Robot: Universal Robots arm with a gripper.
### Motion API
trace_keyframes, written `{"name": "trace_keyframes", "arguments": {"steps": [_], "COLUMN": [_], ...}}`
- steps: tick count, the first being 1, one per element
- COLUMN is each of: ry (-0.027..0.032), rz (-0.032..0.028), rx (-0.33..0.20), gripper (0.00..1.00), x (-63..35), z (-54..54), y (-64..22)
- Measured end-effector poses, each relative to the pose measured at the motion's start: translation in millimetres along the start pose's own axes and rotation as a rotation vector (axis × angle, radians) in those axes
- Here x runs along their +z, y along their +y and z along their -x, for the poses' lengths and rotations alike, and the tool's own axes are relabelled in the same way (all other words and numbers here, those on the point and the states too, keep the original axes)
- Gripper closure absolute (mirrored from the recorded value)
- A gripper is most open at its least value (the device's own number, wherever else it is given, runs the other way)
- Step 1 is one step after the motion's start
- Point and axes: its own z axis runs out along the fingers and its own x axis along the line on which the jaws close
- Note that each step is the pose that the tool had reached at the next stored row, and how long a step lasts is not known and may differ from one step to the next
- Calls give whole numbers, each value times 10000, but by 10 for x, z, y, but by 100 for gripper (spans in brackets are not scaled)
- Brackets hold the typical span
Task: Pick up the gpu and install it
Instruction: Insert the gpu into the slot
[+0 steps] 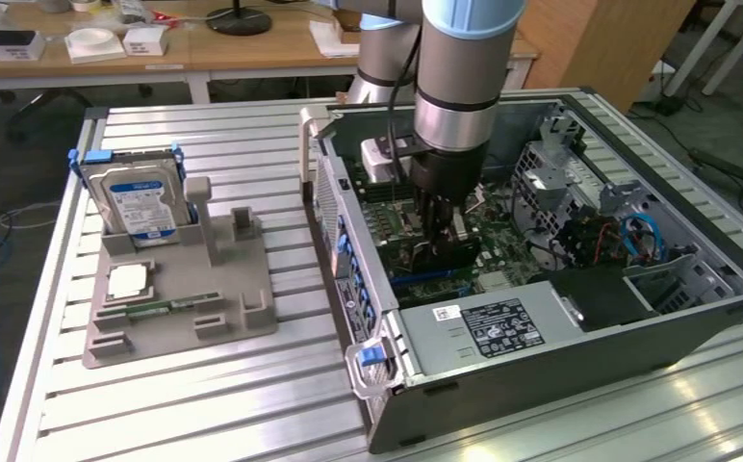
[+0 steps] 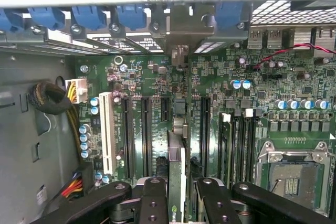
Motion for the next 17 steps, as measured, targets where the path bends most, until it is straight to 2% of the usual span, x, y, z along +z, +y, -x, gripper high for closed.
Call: {"name": "trace_keyframes", "arguments": {"steps": [17], "ry": [-7], "rz": [-14], "rx": [2], "gripper": [74], "x": [28], "z": [6], "y": [7]}}
